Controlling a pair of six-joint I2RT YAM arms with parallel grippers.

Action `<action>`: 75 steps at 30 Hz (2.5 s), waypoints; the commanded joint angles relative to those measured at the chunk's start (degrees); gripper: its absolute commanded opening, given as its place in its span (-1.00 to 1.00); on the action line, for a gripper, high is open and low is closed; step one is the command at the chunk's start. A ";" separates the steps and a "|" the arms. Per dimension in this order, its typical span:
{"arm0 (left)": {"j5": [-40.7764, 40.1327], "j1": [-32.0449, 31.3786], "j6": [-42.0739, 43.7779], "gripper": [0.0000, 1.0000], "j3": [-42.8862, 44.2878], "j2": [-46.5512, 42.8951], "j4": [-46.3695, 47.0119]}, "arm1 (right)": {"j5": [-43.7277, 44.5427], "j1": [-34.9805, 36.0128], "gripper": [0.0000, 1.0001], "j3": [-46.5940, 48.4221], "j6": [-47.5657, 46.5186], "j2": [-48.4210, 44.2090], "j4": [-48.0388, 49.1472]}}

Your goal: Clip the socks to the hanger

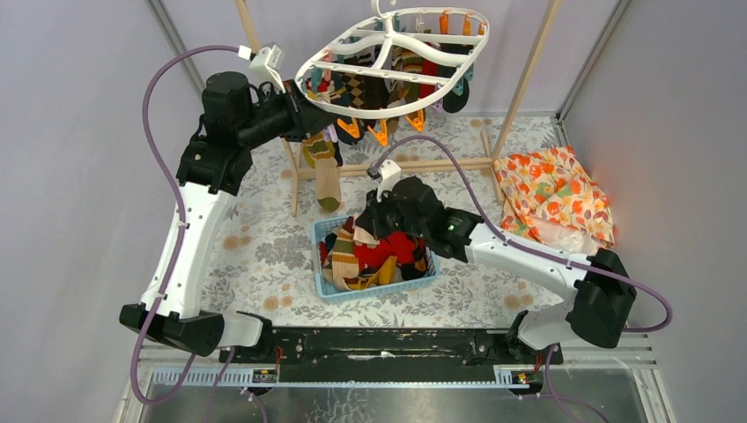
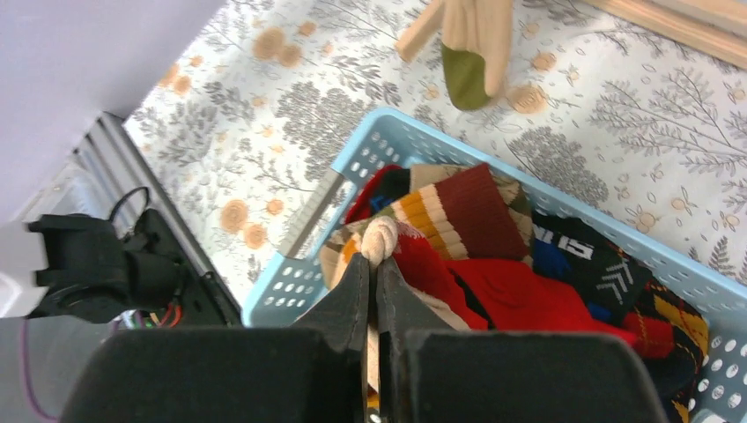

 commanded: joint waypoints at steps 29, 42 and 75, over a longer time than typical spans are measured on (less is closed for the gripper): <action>1.85 0.38 1.88 -1.00 -2.87 -2.98 1.45 | -13.99 0.05 -0.97 14.02 21.56 6.89 -30.01; 1.32 0.43 2.57 -1.00 -3.75 -2.97 1.83 | -25.91 -5.80 -0.18 4.40 37.07 13.53 3.54; 2.22 0.47 3.28 -1.00 -2.12 -1.48 0.59 | 12.30 15.21 0.31 -15.92 -59.43 -9.65 4.57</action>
